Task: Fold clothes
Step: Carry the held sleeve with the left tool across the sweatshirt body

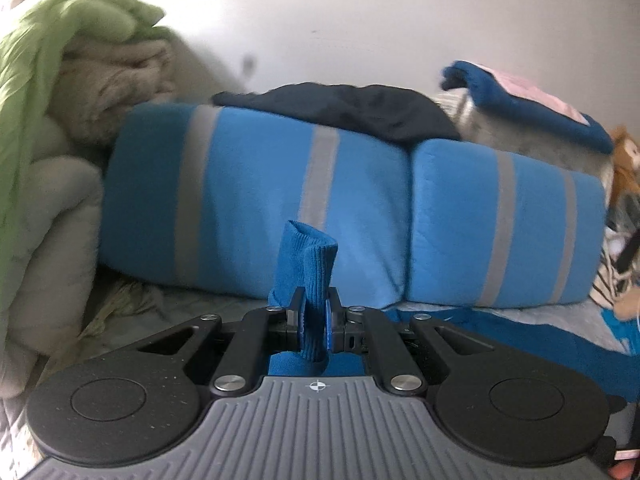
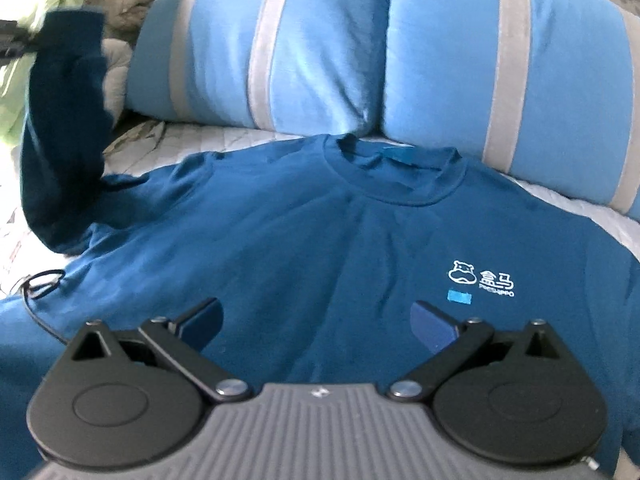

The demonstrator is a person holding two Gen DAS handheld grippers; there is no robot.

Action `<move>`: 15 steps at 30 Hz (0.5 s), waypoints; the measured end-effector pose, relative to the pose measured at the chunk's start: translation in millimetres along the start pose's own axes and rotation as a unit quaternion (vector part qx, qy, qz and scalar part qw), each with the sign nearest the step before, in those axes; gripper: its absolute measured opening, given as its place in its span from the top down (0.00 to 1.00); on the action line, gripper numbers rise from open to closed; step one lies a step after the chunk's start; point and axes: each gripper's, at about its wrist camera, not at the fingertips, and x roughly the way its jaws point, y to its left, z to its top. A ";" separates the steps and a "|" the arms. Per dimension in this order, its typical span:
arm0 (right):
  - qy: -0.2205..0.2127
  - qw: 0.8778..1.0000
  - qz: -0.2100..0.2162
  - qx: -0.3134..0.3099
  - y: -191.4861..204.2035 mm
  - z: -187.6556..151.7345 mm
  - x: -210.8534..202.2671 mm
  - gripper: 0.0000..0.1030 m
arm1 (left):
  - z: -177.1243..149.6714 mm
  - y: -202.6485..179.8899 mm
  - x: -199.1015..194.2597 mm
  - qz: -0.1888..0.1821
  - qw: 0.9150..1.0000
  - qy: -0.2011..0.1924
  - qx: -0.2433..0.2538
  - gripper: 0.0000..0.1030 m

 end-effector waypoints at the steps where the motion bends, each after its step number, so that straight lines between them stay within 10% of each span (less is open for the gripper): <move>1: 0.000 1.000 -0.001 -0.002 1.1 0.2 0.2 0.00 | 1.2 -5.4 1.4 -0.006 1.000 0.001 0.004 0.91; 15: 0.000 1.000 -0.006 0.015 -4.0 0.5 -0.8 0.00 | 17.2 -80.1 35.4 -0.058 0.997 0.023 0.046 0.91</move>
